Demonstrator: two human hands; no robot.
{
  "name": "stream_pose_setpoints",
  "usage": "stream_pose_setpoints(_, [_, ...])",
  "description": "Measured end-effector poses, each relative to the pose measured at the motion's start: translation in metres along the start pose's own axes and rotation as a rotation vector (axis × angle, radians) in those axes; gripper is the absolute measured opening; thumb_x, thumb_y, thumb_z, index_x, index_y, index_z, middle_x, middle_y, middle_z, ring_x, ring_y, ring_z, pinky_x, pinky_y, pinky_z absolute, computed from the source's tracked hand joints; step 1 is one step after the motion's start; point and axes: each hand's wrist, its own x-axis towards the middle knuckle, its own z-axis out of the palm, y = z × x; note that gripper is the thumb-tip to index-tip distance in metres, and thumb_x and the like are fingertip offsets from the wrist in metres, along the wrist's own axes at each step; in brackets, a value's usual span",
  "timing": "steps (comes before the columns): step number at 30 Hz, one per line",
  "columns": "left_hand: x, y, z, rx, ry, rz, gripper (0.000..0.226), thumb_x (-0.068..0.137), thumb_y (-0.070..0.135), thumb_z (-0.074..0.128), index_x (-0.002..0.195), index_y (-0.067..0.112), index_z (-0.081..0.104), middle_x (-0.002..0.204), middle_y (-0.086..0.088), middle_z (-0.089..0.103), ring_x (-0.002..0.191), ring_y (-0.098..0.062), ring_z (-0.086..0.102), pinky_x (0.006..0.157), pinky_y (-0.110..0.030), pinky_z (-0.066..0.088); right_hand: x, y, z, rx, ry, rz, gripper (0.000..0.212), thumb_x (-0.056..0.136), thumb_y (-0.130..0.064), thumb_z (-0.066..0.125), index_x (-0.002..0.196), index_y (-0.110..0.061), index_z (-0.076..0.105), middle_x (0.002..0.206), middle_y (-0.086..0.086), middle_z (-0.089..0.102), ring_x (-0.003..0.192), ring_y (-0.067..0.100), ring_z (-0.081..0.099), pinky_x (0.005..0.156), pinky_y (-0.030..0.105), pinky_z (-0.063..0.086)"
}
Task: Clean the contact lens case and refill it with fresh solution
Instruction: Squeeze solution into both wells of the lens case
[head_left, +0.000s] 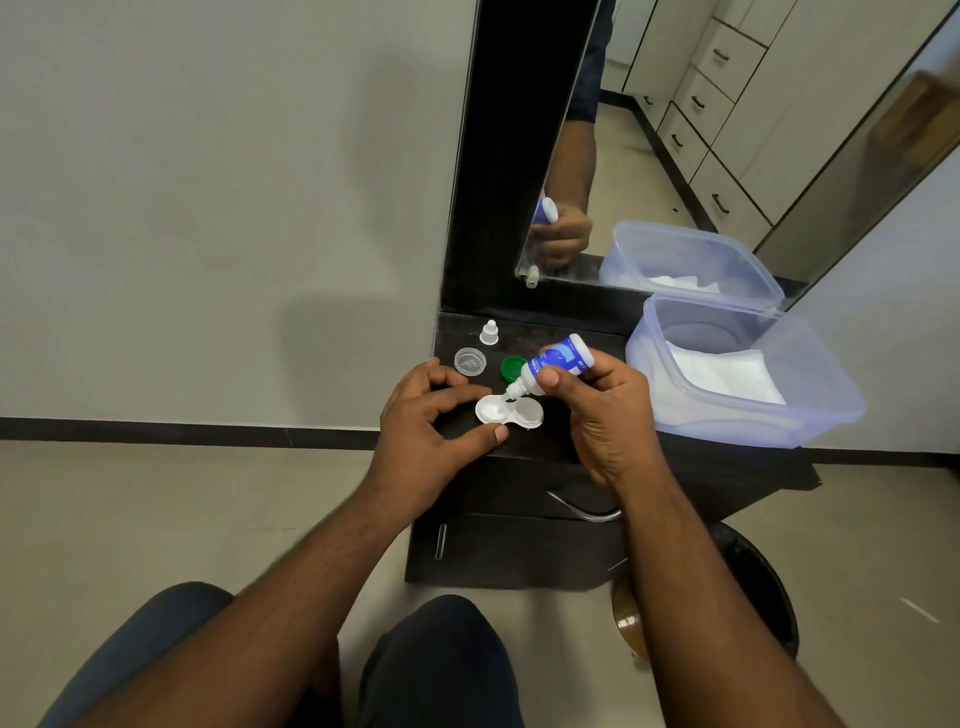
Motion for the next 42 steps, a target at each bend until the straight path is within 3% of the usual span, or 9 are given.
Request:
stream_pose_setpoints(9, [-0.0006, -0.0007, -0.0019, 0.004, -0.008, -0.012, 0.040, 0.070, 0.034, 0.083, 0.107, 0.027, 0.073, 0.107, 0.018, 0.054, 0.125, -0.014, 0.045, 0.100, -0.047, 0.045, -0.0014, -0.0020, 0.0027, -0.024, 0.011, -0.011, 0.025, 0.062, -0.016, 0.074, 0.086, -0.013, 0.069, 0.075, -0.003, 0.074, 0.074, 0.011, 0.071, 0.066, 0.019, 0.054])
stream_pose_setpoints(16, [-0.0009, 0.0026, -0.0031, -0.002, -0.002, -0.009, 0.042, 0.067, 0.041, 0.078, 0.106, 0.027, 0.073, 0.104, 0.015, 0.055, 0.121, -0.018, 0.048, 0.098, -0.046, 0.046, -0.0003, 0.0013, 0.0008, -0.047, 0.035, 0.011, 0.035, 0.058, -0.024, 0.078, 0.091, -0.013, 0.071, 0.085, 0.004, 0.075, 0.086, 0.022, 0.071, 0.074, 0.028, 0.055])
stream_pose_setpoints(22, [-0.0017, 0.0033, -0.0036, -0.012, -0.009, -0.027, 0.039, 0.070, 0.029, 0.084, 0.107, 0.023, 0.073, 0.108, 0.007, 0.056, 0.126, -0.014, 0.043, 0.103, -0.041, 0.043, -0.0008, -0.0017, 0.0029, -0.011, 0.009, 0.024, 0.027, 0.061, -0.016, 0.075, 0.087, -0.011, 0.070, 0.078, 0.002, 0.075, 0.078, 0.017, 0.071, 0.069, 0.023, 0.055])
stream_pose_setpoints(31, [-0.0029, 0.0065, -0.0051, -0.013, -0.009, -0.030, 0.038, 0.071, 0.026, 0.083, 0.107, 0.024, 0.073, 0.107, 0.012, 0.055, 0.127, -0.010, 0.041, 0.105, -0.036, 0.041, -0.0003, -0.0008, 0.0038, -0.002, 0.008, 0.027, 0.025, 0.060, -0.017, 0.077, 0.084, -0.015, 0.073, 0.082, 0.007, 0.075, 0.083, 0.024, 0.071, 0.073, 0.029, 0.055])
stream_pose_setpoints(42, [-0.0020, 0.0067, -0.0040, -0.003, -0.008, -0.027, 0.038, 0.071, 0.028, 0.083, 0.108, 0.024, 0.073, 0.107, 0.016, 0.054, 0.127, -0.011, 0.041, 0.104, -0.040, 0.041, -0.0023, -0.0061, 0.0054, -0.069, 0.024, 0.046, 0.028, 0.060, -0.021, 0.076, 0.087, -0.015, 0.072, 0.082, 0.002, 0.075, 0.082, 0.018, 0.071, 0.072, 0.024, 0.055])
